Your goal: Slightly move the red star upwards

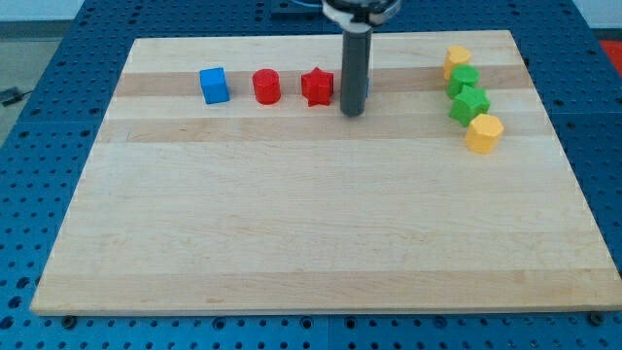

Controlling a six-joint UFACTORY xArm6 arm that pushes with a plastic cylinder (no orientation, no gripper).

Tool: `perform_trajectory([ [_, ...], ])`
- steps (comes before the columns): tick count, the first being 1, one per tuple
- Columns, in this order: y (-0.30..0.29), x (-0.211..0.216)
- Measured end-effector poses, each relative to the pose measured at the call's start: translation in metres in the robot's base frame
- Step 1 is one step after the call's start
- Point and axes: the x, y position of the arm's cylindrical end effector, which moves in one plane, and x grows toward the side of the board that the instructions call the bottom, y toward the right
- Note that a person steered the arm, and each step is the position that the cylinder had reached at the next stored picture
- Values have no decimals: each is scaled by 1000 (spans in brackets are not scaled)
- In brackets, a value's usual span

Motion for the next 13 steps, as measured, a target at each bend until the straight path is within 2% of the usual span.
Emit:
perform_trajectory([
  [1, -39, 55],
  [2, -60, 76],
  [5, -35, -23],
  [9, -2, -13],
  [10, 21, -30],
  [13, -25, -32],
])
